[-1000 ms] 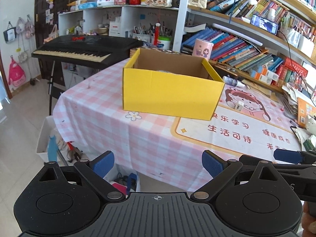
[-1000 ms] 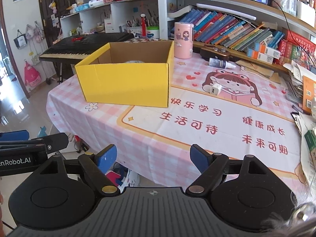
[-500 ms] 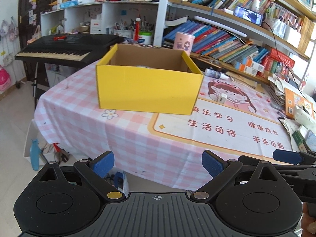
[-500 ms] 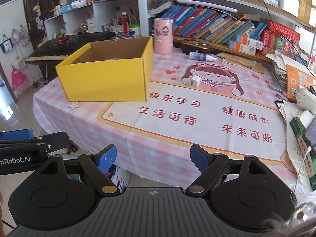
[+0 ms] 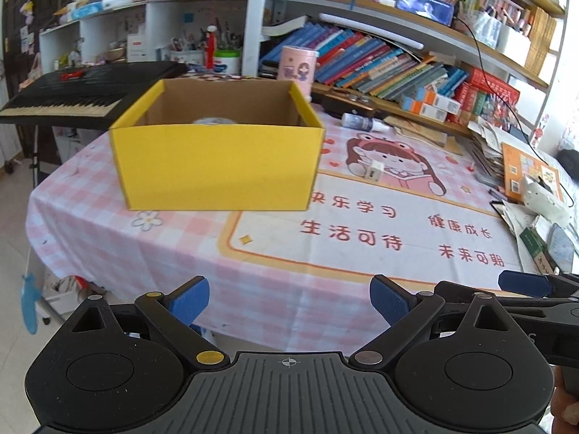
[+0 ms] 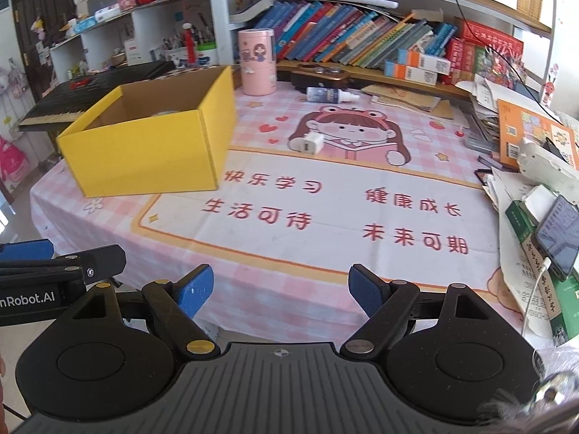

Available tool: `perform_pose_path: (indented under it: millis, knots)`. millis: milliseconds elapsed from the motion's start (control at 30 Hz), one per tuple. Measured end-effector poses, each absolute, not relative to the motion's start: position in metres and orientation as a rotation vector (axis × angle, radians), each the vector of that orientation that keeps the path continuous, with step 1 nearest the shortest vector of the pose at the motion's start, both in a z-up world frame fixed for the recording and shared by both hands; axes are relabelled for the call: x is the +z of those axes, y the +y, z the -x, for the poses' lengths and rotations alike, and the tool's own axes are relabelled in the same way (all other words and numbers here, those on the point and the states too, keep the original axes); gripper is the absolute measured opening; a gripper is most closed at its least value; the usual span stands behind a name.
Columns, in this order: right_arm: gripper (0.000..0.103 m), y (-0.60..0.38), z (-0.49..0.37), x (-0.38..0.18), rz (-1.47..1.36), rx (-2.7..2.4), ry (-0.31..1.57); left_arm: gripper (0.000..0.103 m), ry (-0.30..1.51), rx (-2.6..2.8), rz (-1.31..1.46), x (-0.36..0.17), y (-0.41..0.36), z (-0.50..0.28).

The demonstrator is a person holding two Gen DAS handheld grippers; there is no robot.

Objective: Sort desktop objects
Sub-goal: 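Withdraw both open tools up and away from the box, then move the left tool to the white charger plug while the right tool approaches the lotion bottle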

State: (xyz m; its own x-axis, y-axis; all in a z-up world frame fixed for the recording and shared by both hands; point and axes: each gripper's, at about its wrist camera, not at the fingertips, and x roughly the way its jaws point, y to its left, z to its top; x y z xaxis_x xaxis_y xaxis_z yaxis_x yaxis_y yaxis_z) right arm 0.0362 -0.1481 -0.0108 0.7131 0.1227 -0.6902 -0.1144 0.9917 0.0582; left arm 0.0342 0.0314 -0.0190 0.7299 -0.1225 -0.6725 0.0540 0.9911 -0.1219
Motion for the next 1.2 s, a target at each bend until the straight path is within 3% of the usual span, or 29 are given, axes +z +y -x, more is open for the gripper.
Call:
perform_pose_path:
  millis: [1200]
  knots:
    - [0.081,-0.262,-0.134,-0.028,-0.054,0.015,0.833,0.096,0.801,-0.250,0.061,-0.036,-0.083,-0.133]
